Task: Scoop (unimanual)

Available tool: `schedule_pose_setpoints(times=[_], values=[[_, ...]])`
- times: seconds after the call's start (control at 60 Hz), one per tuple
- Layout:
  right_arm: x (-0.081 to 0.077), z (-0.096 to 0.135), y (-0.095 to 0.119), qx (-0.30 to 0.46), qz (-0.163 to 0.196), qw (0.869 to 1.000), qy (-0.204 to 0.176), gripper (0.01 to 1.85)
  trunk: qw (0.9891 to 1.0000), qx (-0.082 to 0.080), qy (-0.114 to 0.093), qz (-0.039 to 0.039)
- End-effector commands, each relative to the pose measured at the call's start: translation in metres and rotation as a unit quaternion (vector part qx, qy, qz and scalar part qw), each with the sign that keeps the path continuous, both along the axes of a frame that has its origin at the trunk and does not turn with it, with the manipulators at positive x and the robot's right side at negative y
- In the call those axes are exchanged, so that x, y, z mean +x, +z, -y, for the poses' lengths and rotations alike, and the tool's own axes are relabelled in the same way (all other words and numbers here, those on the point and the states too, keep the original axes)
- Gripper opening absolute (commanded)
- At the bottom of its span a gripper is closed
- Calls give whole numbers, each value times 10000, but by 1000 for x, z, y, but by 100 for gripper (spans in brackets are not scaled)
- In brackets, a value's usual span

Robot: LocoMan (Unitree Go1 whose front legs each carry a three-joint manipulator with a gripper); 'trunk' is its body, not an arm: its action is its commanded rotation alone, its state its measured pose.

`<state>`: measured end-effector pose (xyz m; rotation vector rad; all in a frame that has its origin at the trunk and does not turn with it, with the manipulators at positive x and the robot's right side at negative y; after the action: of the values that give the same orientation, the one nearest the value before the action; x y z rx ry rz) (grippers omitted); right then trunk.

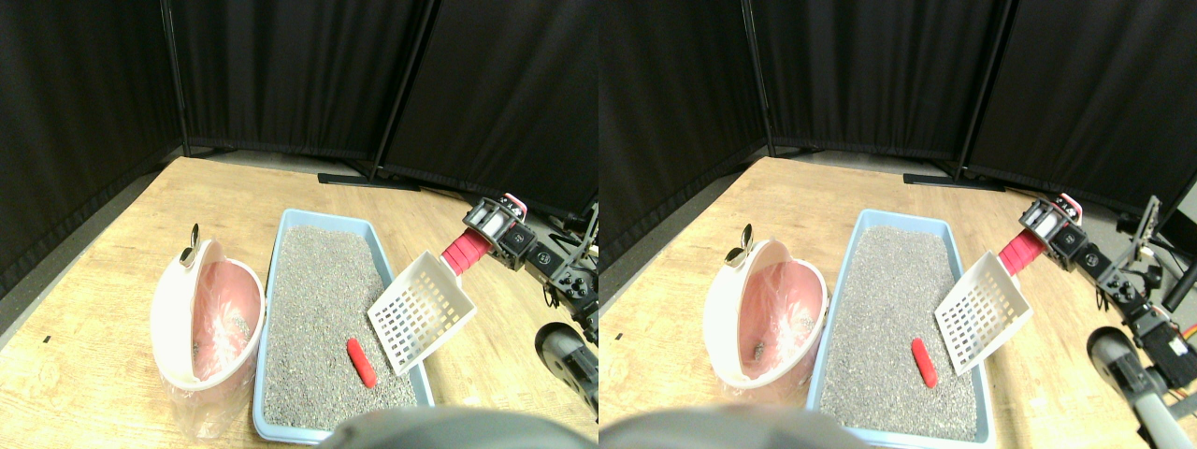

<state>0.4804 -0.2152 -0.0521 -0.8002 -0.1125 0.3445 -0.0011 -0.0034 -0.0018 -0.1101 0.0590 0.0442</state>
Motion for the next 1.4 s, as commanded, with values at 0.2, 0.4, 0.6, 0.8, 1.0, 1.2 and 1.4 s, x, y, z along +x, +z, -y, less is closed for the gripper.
schedule_pose_setpoints(times=[0.2,0.4,0.6,0.8,1.0,1.2,1.4], values=[[-3,-6,9,-75,369,9992,155,8,9999,-69,50,-66],[-5,-22,-11,-635,110,9970,434,8,9999,-64,38,-106],[-13,-34,-32,-880,-78,9938,677,5,9999,-78,59,-128],[-29,-51,-70,-387,-520,9908,1185,5,9997,-114,72,-194],[-48,-74,-108,152,-1104,9854,1285,5,9994,-124,160,-265],[-33,-73,-101,836,-1043,9855,1040,9,9993,-165,173,-303],[-16,-63,-105,1823,-1125,9760,390,5,9992,-181,190,-297]])
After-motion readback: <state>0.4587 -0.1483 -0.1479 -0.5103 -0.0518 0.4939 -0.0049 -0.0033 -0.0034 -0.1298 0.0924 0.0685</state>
